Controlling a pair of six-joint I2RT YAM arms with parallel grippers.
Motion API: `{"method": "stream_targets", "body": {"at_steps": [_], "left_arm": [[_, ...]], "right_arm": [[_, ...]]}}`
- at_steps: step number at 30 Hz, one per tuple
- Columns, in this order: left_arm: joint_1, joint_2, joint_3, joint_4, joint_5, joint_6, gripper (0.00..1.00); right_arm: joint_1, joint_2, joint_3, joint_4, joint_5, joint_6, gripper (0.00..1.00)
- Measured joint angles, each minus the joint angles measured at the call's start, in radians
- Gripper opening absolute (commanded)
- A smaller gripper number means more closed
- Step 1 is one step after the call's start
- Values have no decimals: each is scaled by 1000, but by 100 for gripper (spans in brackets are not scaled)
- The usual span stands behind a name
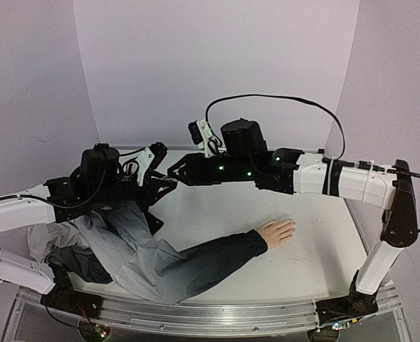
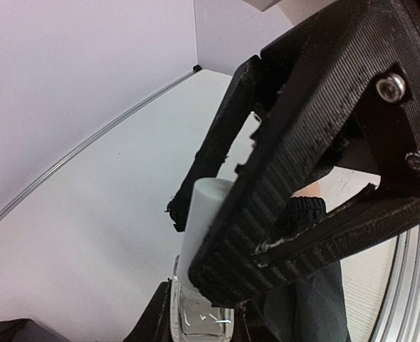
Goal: Paint the nails
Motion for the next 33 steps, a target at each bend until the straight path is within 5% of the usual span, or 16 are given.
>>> {"method": "stream_targets", "body": {"at_steps": [8, 33], "left_arm": [[0, 0, 0, -2, 6, 0, 0], [-2, 0, 0, -5, 10, 0, 0]], "right_arm": [[-4, -19, 0, -7, 0, -10, 30], [-16, -20, 14, -14, -43, -11, 30]]}}
